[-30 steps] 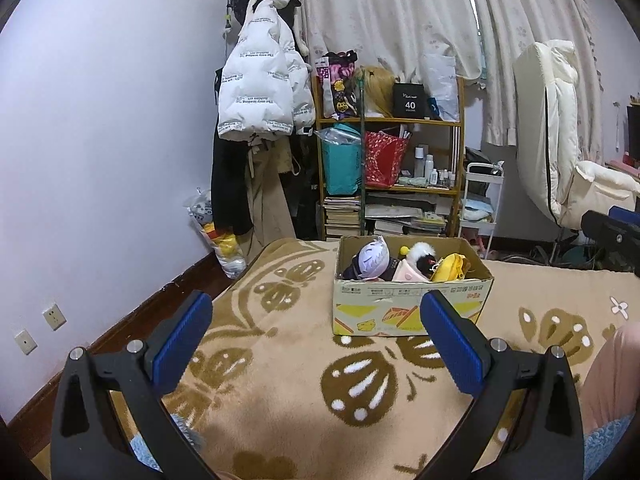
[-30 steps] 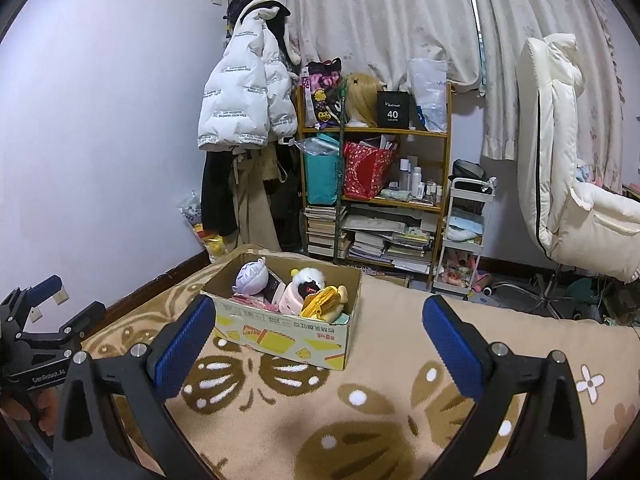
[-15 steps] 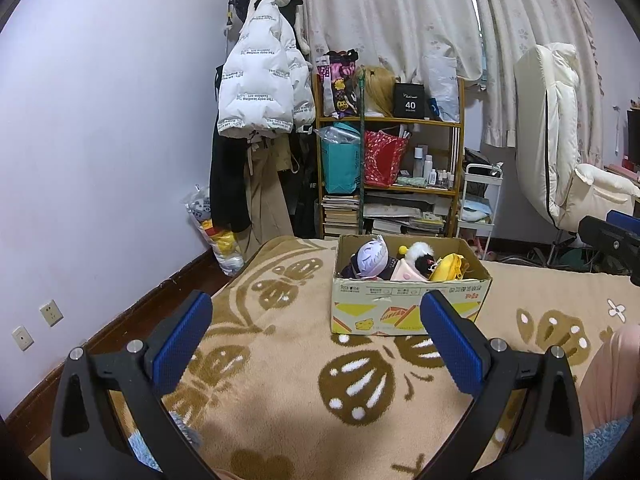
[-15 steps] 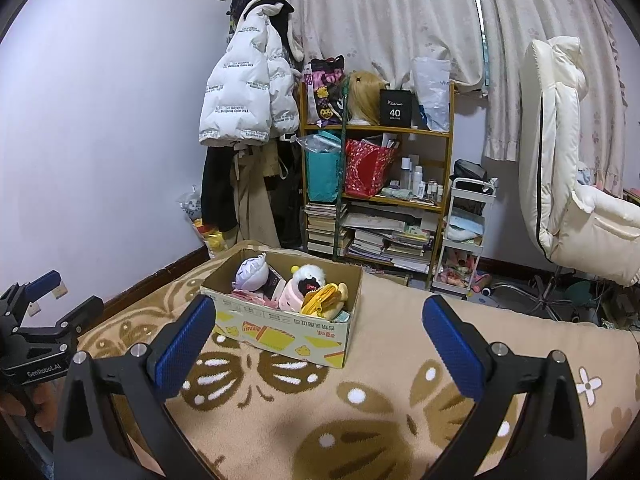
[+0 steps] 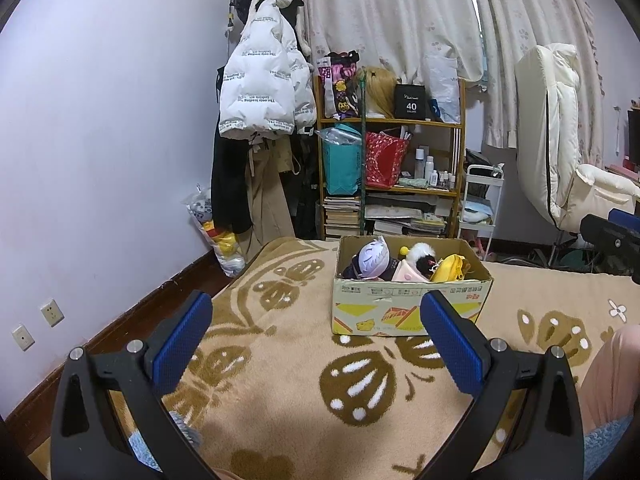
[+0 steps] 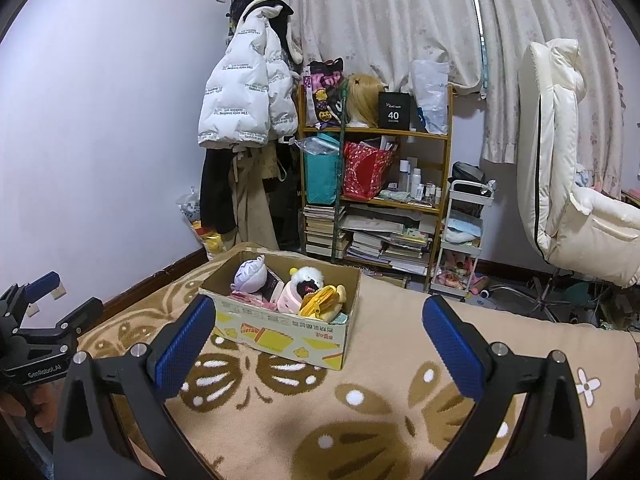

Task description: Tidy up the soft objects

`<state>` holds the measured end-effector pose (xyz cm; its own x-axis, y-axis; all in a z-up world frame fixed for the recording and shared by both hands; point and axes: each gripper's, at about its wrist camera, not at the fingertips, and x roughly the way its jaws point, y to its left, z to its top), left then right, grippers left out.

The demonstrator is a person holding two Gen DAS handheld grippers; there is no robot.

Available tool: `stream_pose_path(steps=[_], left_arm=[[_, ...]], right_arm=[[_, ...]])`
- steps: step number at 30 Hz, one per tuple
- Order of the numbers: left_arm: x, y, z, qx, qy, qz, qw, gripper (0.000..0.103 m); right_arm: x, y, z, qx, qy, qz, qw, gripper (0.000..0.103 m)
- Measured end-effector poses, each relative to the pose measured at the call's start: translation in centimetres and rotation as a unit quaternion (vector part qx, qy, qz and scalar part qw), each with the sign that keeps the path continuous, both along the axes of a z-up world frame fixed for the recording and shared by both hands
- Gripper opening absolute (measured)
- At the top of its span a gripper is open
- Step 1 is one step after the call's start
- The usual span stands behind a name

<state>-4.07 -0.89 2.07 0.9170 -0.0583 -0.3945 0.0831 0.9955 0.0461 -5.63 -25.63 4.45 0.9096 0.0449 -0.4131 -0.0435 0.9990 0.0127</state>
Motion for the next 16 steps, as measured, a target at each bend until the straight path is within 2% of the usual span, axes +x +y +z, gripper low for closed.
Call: stream_pose_path(steps=[16], left_arm=[[-0.25, -0.31, 0.00, 0.002, -0.002, 0.007, 1.0000, 0.103]], right_arm=[[-0.14, -0.16, 0.01, 0.003, 0.001, -0.001, 1.000, 0.103]])
